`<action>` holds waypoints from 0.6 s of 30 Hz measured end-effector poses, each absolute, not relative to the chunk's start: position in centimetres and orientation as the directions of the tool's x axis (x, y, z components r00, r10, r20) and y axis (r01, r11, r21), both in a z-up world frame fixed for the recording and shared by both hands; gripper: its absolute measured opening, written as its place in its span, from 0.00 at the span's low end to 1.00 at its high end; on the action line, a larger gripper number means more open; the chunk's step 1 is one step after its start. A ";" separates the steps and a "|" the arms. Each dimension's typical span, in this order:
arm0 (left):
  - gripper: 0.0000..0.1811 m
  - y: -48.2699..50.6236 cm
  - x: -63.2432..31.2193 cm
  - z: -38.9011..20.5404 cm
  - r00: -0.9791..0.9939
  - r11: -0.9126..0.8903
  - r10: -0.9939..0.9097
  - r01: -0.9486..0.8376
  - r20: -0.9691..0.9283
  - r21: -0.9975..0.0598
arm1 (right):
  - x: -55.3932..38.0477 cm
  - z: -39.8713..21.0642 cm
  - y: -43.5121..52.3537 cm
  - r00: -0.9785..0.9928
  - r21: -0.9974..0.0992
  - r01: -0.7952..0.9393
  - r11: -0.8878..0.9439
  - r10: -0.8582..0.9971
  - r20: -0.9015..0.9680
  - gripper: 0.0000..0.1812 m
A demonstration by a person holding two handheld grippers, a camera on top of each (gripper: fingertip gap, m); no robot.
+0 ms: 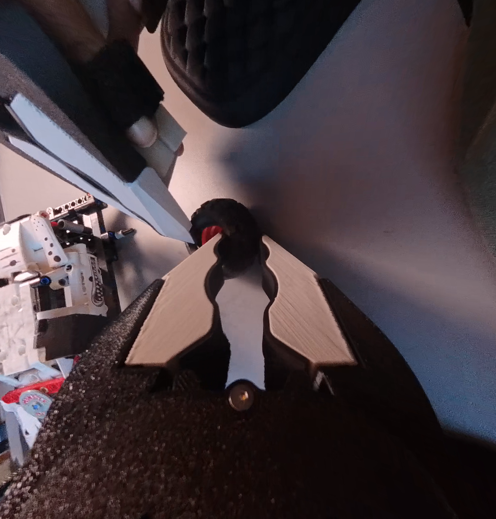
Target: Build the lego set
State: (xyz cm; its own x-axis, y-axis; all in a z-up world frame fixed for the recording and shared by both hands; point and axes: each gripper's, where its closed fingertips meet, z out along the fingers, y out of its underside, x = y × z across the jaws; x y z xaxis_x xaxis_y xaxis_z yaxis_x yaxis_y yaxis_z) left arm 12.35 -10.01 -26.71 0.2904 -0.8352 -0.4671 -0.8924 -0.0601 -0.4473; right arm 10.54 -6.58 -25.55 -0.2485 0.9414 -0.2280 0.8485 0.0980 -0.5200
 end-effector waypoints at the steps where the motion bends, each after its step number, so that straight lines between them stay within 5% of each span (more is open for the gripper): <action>1: 0.09 -10.0 12.4 -26.7 0.314 -0.073 -0.828 -0.882 -0.465 -0.466 | 10.5 -25.6 -6.6 -0.253 -0.516 0.850 0.109 0.942 -0.218 0.00; 18: 0.09 -10.2 12.3 -26.7 0.360 -0.103 -0.733 -0.897 -0.577 -0.429 | 11.3 -24.7 -7.3 -0.130 -0.400 0.916 0.004 0.949 -0.288 0.05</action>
